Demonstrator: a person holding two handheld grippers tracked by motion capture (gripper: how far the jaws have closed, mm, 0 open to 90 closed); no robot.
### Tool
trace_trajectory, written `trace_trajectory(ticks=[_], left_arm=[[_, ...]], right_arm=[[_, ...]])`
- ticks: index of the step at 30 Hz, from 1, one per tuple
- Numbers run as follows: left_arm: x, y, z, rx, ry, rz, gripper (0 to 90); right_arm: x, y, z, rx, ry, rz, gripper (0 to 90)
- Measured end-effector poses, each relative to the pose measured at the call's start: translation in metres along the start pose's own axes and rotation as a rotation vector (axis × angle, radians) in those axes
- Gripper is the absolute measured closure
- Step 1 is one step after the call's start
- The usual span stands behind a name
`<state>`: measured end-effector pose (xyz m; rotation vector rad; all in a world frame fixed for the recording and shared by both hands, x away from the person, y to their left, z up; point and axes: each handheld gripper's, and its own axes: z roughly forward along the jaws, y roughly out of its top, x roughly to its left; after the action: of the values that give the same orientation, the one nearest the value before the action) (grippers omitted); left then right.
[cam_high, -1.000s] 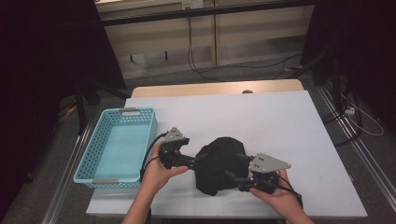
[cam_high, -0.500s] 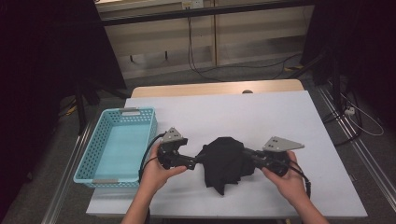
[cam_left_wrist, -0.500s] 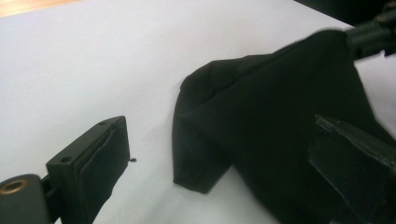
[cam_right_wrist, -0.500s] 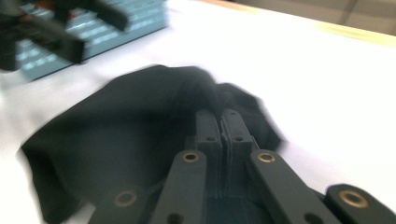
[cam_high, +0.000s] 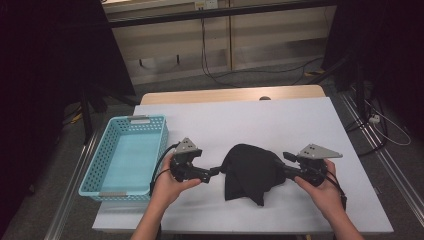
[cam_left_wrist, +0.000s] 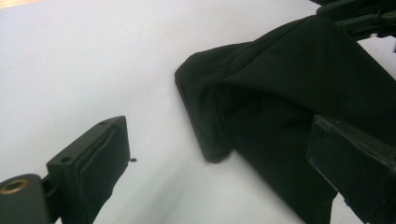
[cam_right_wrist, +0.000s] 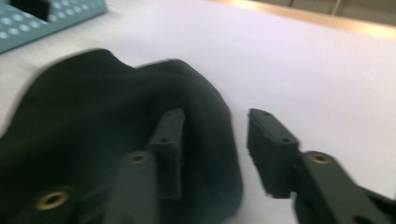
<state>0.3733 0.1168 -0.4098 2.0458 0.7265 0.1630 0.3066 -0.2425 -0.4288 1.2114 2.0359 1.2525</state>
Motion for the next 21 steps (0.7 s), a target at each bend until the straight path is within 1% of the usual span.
trace_trajectory(ticks=[1,2,5,6,7,8,9,10,11,12,14,15,16,17,18,19,20,21], left_arm=[[0.000,0.000,0.000,0.002,0.003,-0.003,5.8],[0.000,0.000,0.000,0.002,0.003,-0.003,5.8],[0.000,-0.001,0.002,0.001,0.002,-0.004,5.8],[0.000,-0.001,0.002,0.004,0.002,-0.005,5.8],[0.000,-0.001,0.002,0.005,0.002,-0.007,5.8],[0.000,-0.001,0.002,0.005,0.001,-0.008,5.9],[0.000,-0.001,0.002,0.008,0.002,-0.003,5.9],[0.000,-0.002,0.003,0.008,0.001,-0.003,5.9],[0.000,-0.002,0.003,0.014,0.001,-0.003,5.9],[-0.001,-0.002,0.004,0.011,-0.002,-0.007,5.9],[-0.001,-0.002,0.004,0.015,-0.003,-0.005,5.9],[-0.002,-0.002,0.005,0.014,-0.004,-0.004,5.9],[-0.002,-0.002,0.005,0.017,-0.004,-0.001,5.9],[-0.002,-0.002,0.005,0.017,-0.005,-0.001,5.9],[-0.002,-0.003,0.005,0.017,-0.005,0.000,5.9],[-0.002,-0.003,0.006,0.018,-0.006,-0.004,5.9],[-0.001,-0.004,0.006,0.018,-0.008,-0.004,5.9],[-0.002,-0.004,0.007,0.020,-0.006,-0.007,5.9]], right_arm=[[0.010,0.005,-0.002,-0.022,0.023,-0.018,41.5],[0.010,0.005,-0.002,-0.022,0.023,-0.018,41.5],[0.026,0.012,-0.002,-0.037,0.049,-0.056,32.6],[0.031,0.014,-0.001,-0.040,0.059,-0.068,30.9],[0.036,0.016,0.001,-0.043,0.077,-0.081,29.4],[0.047,0.019,0.005,-0.037,0.118,-0.078,25.2],[0.047,0.019,0.005,-0.037,0.118,-0.078,25.2],[0.060,0.021,0.011,-0.021,0.147,-0.102,25.2],[0.060,0.021,0.011,-0.021,0.147,-0.102,25.2],[0.066,0.021,0.016,-0.006,0.165,-0.118,25.2],[0.077,0.018,0.025,0.027,0.186,-0.145,25.2],[0.086,0.015,0.033,0.061,0.192,-0.178,25.7],[0.086,0.015,0.033,0.061,0.192,-0.178,25.7],[0.088,0.014,0.036,0.073,0.190,-0.188,28.4],[0.089,0.013,0.038,0.087,0.184,-0.204,34.9],[0.089,0.012,0.039,0.095,0.177,-0.214,45.8],[0.088,0.011,0.039,0.100,0.179,-0.211,57.7],[0.084,0.011,0.038,0.106,0.183,-0.195,66.6]])
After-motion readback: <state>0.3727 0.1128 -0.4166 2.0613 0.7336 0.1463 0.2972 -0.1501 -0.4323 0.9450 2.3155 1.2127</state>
